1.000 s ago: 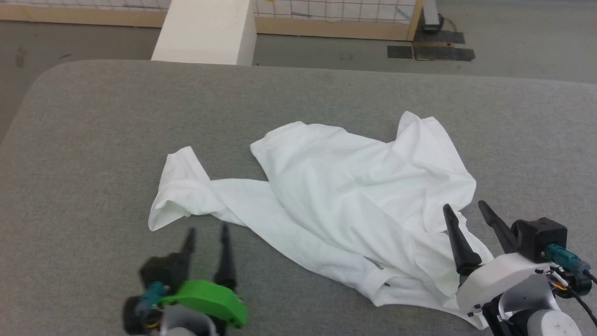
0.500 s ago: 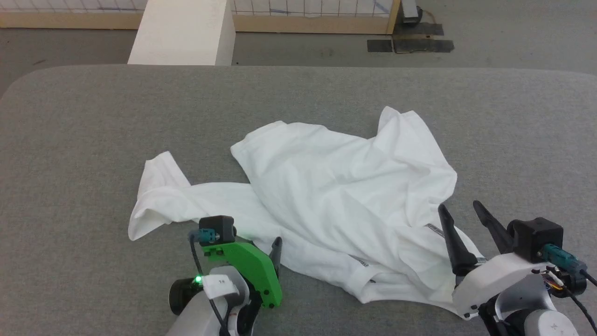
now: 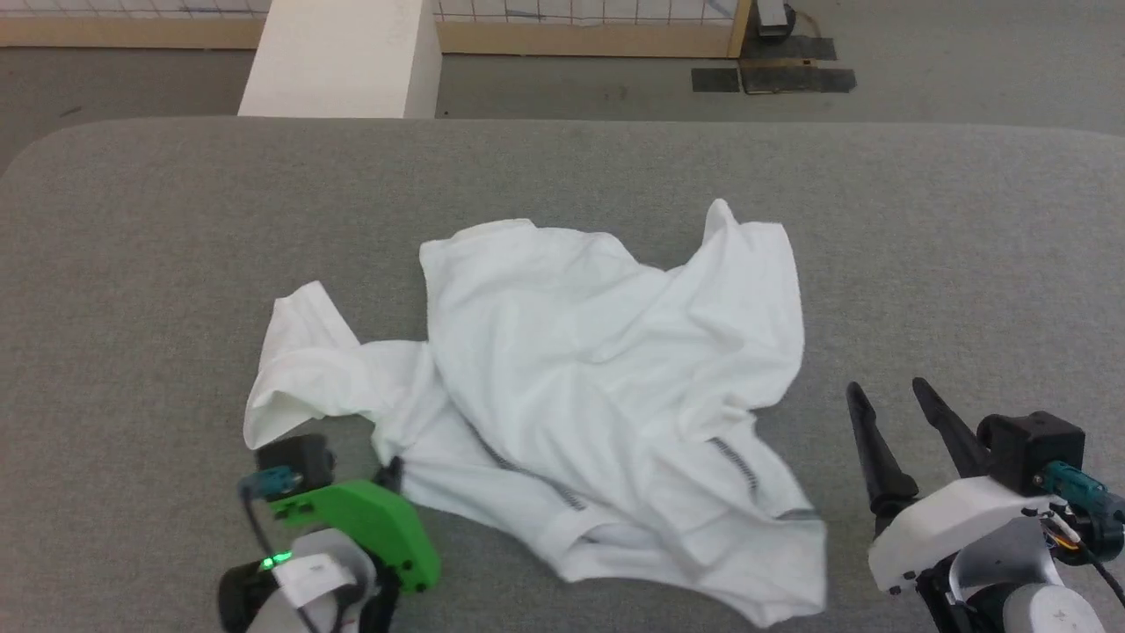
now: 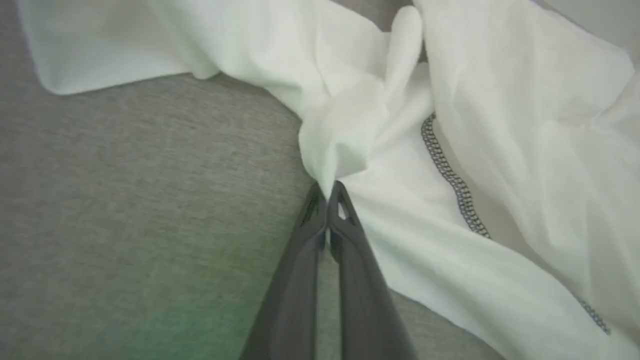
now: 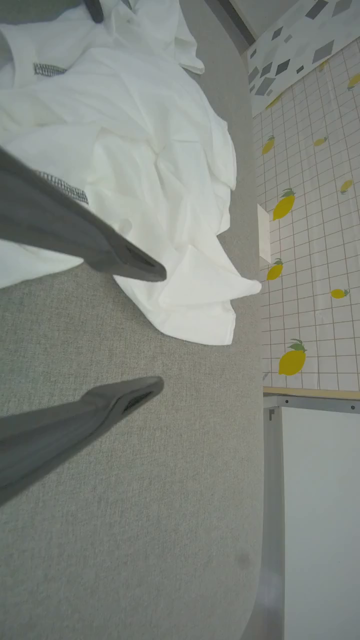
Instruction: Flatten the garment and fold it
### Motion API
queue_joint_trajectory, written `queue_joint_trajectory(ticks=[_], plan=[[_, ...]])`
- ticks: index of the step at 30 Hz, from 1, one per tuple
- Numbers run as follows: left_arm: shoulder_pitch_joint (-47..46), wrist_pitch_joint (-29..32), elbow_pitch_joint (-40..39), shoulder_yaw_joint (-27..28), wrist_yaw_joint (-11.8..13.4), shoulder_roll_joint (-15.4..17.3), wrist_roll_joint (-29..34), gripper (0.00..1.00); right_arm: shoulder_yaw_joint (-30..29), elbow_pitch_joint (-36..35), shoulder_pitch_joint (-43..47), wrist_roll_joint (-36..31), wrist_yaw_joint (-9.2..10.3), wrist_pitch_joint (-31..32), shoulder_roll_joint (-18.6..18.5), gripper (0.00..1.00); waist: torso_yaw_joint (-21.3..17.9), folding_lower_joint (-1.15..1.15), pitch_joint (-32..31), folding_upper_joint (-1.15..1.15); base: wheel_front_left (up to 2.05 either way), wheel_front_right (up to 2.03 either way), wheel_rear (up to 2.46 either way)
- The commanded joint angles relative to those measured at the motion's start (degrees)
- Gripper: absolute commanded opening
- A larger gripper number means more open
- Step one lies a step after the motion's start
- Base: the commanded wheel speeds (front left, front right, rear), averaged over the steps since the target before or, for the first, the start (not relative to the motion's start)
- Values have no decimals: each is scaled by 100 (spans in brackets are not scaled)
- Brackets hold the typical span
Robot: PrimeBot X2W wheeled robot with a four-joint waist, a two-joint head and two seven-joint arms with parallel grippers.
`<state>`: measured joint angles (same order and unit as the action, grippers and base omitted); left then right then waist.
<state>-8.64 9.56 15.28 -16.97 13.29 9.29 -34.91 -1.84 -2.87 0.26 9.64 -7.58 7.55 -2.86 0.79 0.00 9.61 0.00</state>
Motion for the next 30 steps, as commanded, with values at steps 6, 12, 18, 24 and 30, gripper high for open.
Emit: queue_joint_trajectory(ticks=[6, 12, 18, 24, 30], plan=[[778, -290, -493, 721, 375, 562, -207, 0, -4, -2, 41, -12, 9, -6, -2, 100, 344, 0, -132, 0, 0, 0, 0], [950, -983, -750, 958, 333, 548, -178, 100, 330, -15, -88, -58, 9, 48, -2, 100, 612, 0, -110, 0, 0, 0, 0], [774, -2053, -749, 902, 159, 275, 79, 100, 897, 98, -455, -192, 9, 320, -2, 100, 918, 0, 17, 0, 0, 0, 0], [416, -2450, -774, 989, -78, -120, 723, 100, 1257, 889, -1078, -433, 9, 1238, -2, 100, 1352, 0, 261, 0, 0, 0, 0], [404, -2454, -973, 1280, -440, -501, 1260, 100, 1305, 1727, -1507, -708, 9, 2358, -48, 100, 1637, 0, 427, 0, 0, 0, 0]])
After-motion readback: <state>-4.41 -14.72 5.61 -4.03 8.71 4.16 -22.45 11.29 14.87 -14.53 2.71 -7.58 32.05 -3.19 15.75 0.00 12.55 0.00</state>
